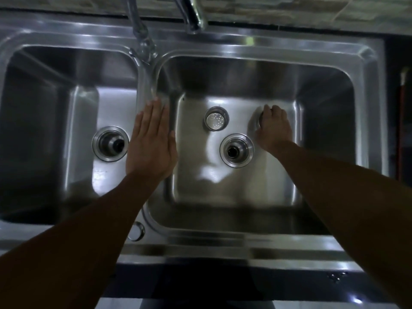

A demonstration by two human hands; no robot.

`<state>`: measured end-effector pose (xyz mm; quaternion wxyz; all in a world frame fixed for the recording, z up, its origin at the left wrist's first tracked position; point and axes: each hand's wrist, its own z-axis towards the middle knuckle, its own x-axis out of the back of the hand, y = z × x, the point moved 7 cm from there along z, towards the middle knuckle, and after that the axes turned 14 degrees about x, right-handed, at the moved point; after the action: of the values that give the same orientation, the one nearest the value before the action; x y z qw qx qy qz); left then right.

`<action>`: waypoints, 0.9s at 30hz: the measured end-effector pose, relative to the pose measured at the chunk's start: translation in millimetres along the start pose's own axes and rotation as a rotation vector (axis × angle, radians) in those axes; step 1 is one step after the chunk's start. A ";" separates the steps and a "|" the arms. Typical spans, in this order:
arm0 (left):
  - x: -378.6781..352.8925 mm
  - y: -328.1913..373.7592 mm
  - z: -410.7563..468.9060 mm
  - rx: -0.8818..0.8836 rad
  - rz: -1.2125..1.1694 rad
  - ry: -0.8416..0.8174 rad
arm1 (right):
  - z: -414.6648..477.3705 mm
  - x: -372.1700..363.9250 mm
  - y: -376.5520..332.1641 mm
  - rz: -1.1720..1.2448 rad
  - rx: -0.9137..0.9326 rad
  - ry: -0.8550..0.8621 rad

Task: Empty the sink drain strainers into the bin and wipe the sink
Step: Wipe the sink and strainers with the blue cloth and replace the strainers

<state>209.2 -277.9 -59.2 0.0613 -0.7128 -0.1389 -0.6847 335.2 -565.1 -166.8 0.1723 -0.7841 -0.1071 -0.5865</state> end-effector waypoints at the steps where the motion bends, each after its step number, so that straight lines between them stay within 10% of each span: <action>1: 0.6 0.6 -0.1 0.001 0.002 -0.004 | 0.0 1.9 -1.1 -0.021 0.027 0.000; 10: 5.1 2.3 -1.5 0.009 -0.027 -0.002 | -48.2 -0.1 -47.1 0.426 0.159 0.022; 27: -0.7 -0.9 0.4 -0.005 -0.037 0.066 | -53.5 -41.9 -66.8 0.246 0.119 -0.043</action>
<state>209.3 -277.0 -60.0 0.0515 -0.6872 -0.1484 -0.7092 251.2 -523.6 -183.8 0.2868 -0.7920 -0.0483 -0.5367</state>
